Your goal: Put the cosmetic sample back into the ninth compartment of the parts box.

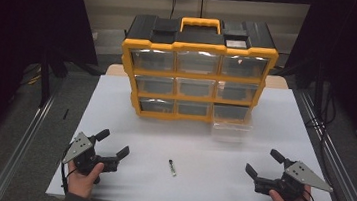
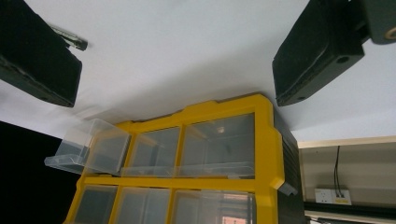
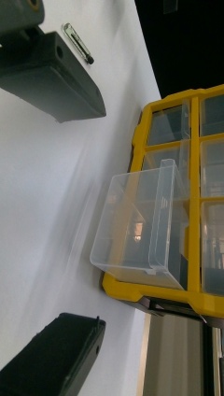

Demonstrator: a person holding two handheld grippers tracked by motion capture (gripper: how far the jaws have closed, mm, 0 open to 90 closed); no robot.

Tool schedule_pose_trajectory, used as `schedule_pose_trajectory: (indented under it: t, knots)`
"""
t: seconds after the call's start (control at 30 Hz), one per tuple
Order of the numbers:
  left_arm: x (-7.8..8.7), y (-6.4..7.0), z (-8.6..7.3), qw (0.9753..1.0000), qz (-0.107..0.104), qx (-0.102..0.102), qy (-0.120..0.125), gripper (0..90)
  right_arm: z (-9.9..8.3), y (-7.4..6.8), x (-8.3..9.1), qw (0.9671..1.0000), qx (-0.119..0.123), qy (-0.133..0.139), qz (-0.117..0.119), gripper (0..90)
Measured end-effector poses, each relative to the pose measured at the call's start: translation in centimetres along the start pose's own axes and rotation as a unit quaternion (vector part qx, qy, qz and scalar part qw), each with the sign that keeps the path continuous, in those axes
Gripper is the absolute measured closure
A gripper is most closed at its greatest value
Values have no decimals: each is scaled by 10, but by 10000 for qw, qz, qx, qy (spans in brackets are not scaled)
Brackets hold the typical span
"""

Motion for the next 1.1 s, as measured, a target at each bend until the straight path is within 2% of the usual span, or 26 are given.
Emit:
schedule_pose_trajectory:
  t: [0.03, 0.3, 0.53, 0.8, 0.87, 1.1]
  knots:
    - [0, 1, 0, 10000, -63, -18, -24, 16, 0, 0, 0, 10000, 17, -18, 2, 6]
    - [-2, 3, 0, 10000, -11, -39, -13, 18, 1, -1, -3, 10000, 54, -36, 43, 5]
    - [-2, 4, -1, 10000, -74, -40, -31, 18, 4, -6, -11, 9998, 80, -138, 98, 5]
    - [-2, 4, -1, 10000, -31, -54, -45, 18, 12, -20, -25, 9991, 218, -244, 263, 6]
    - [-2, 5, -1, 9999, -97, -28, -46, 20, 14, -23, -28, 9989, 221, -279, 297, 6]
    - [-2, 5, -2, 10000, -5, -20, -52, 20, 17, -34, -40, 9976, 328, -427, 435, 11]
Point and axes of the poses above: each handheld gripper's, and its own axes: x roughly backward along the jaws, z roughly out of its top, y roughly to its right, the point moved 3 cm from there along -x, roughly forward along the jaws, and after that the axes turned 2 degrees about -y, right-handed, at the moved point
